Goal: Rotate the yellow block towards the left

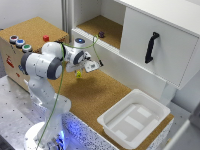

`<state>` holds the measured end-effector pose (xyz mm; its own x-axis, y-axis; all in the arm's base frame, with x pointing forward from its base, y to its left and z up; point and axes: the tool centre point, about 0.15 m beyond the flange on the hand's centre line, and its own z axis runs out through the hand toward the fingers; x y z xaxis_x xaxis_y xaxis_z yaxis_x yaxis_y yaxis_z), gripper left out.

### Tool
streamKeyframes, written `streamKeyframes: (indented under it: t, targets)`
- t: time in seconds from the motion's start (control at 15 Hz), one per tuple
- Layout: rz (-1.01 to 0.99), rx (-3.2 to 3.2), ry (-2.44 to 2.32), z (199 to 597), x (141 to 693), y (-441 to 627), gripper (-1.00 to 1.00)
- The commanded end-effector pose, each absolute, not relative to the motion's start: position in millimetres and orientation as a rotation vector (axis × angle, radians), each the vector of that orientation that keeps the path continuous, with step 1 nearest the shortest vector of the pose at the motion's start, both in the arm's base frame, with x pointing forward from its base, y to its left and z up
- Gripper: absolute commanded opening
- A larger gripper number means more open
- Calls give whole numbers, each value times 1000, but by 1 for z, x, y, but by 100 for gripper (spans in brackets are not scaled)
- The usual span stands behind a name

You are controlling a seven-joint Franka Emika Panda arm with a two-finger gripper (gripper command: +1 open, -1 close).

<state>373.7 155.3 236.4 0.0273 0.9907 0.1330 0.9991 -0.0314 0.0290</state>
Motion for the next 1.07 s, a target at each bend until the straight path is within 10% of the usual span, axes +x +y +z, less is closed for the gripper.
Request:
streamKeyframes:
  t: [0.0, 1.0]
  targets:
    - [-172, -2044, -2165, 235, 403, 183, 100]
    - [-96, -2522, -1624, 298, 366, 164, 100]
